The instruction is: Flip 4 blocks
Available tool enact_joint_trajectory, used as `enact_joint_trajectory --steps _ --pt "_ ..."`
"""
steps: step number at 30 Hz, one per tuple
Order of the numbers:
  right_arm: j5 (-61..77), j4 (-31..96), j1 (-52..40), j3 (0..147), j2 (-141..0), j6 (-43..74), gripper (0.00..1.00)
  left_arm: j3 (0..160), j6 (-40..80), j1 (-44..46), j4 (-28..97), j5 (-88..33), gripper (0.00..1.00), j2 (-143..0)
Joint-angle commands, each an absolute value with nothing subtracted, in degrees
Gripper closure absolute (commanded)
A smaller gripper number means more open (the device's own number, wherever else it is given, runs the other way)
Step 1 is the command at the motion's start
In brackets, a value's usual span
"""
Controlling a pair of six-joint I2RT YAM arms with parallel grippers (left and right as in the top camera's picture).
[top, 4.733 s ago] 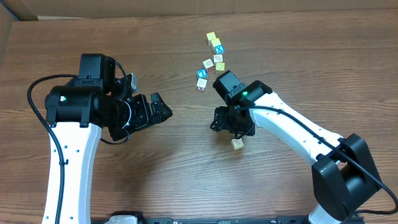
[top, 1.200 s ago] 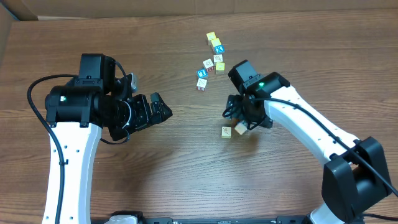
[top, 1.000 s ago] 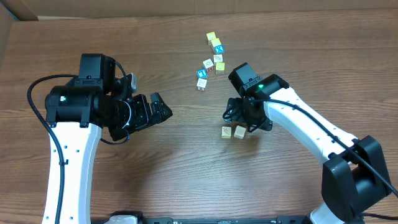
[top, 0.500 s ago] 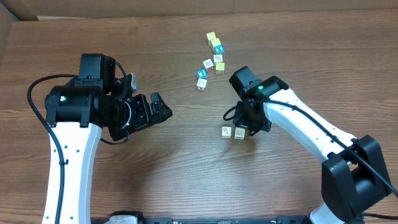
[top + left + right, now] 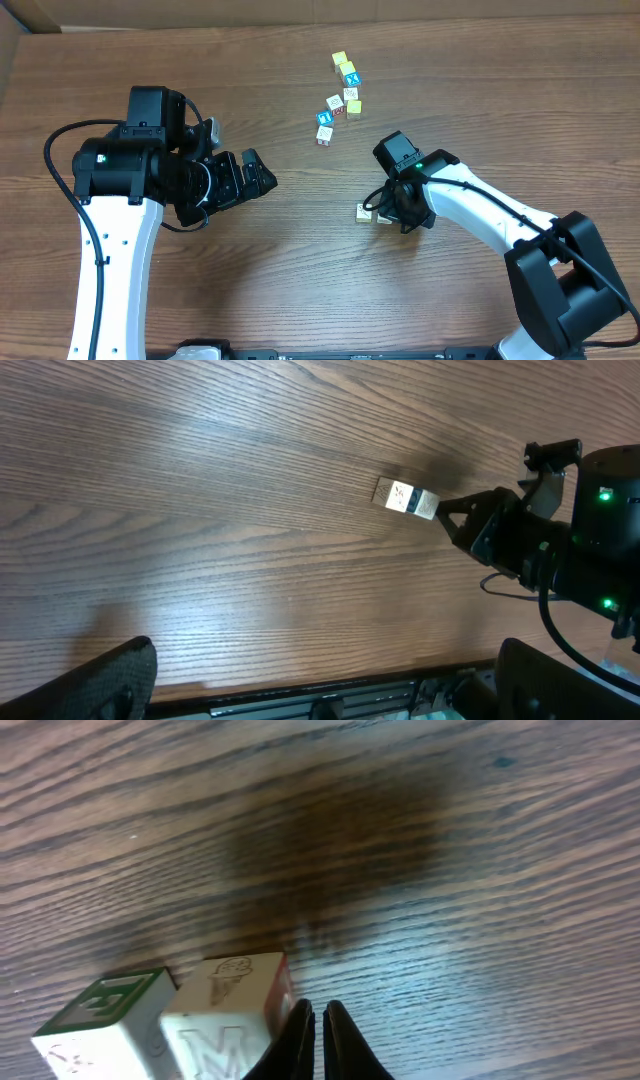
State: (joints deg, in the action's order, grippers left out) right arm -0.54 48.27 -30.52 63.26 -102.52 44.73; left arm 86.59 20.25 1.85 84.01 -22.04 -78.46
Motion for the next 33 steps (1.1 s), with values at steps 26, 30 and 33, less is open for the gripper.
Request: enact_joint_trajectory --steps 26,30,33 --pt "1.61 43.0 -30.89 63.0 -102.35 32.67 0.83 86.56 20.38 1.93 83.94 -22.04 0.0 -78.54" --pt "1.63 42.76 -30.89 63.0 -102.35 32.51 0.83 86.56 20.38 1.93 83.94 -22.02 0.0 -78.54" --pt "1.61 43.0 -30.89 63.0 -102.35 32.51 0.83 86.56 20.38 1.93 83.94 -22.02 0.0 -78.54"
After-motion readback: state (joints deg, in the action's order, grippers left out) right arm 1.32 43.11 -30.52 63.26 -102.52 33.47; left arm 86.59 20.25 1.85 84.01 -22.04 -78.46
